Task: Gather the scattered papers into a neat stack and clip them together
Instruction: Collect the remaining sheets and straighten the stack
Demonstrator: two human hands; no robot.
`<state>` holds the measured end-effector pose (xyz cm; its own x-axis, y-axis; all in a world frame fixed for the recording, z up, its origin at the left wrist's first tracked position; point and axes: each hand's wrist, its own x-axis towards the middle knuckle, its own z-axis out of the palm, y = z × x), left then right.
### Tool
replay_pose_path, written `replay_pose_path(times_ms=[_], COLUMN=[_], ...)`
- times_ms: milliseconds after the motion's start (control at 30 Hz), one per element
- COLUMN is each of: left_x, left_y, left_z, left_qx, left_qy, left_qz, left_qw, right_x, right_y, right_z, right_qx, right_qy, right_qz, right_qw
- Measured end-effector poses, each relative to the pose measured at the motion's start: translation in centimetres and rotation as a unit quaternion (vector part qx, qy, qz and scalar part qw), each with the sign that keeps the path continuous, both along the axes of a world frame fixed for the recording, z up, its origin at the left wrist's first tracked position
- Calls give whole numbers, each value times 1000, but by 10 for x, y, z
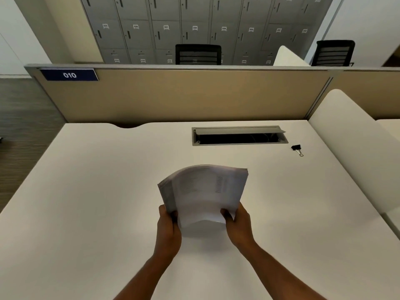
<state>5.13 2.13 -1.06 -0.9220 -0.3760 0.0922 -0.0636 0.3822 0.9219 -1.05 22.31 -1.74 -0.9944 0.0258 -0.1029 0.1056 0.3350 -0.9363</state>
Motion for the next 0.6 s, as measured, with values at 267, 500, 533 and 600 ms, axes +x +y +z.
replay_pose_path(times_ms=[267,500,533,600], left_x=[-7,-31,-33,-33], left_y=[-23,-56,-53,-50], left_z=[17,81,86,87], left_qx=[-105,-412,-440,-450], left_qy=[-38,-15,0,39], left_qz=[-4,-99,-101,-79], left_qw=[994,906,892,889], right_x=[-11,-55,-59,-63], right_y=[7,26,25,24], right_z=[24,115,118,115], right_qx=[-53,173,167,144], right_qy=[34,276,242,199], right_qz=[-34,157,189,198], right_qw=[997,933,937,949])
